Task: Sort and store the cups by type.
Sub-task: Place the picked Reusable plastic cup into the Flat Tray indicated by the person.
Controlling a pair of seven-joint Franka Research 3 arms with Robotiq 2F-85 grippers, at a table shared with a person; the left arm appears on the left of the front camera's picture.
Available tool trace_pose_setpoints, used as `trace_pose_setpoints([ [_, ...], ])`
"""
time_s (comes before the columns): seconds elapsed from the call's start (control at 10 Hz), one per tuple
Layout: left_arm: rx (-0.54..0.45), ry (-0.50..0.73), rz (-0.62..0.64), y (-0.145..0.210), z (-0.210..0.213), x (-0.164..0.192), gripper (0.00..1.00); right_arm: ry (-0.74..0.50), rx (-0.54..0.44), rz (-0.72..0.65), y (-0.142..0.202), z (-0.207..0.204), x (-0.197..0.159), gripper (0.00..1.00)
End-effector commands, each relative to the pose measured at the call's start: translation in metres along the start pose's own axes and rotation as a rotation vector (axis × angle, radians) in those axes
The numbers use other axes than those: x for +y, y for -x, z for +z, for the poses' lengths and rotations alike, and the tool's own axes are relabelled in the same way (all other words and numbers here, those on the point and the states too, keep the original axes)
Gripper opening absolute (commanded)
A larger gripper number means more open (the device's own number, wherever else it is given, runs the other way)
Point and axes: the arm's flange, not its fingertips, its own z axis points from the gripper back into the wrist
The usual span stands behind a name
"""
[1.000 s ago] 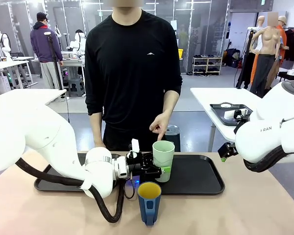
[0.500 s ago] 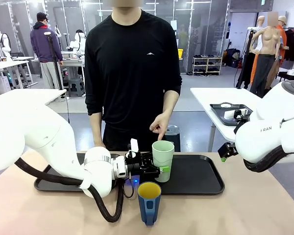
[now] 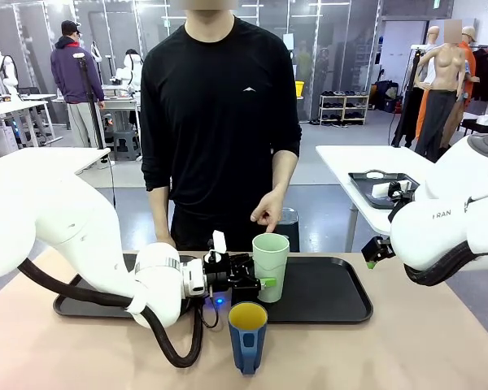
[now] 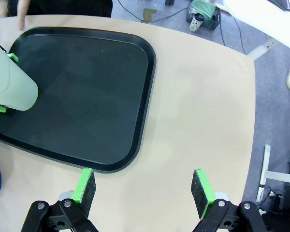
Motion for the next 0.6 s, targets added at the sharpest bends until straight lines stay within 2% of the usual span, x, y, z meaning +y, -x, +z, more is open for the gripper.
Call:
trace_pose_setpoints([
  [0.0, 0.085, -0.034, -0.033, 0.009, 0.024, -0.02, 1.0, -0.001, -0.002, -0.002, 0.001, -0.001, -0.001, 1.0],
  [0.5, 0.046, -0.055, -0.049, -0.007, 0.046, -0.029, 1.0, -0.001, -0.002, -0.002, 0.001, -0.001, -0.001, 1.0],
])
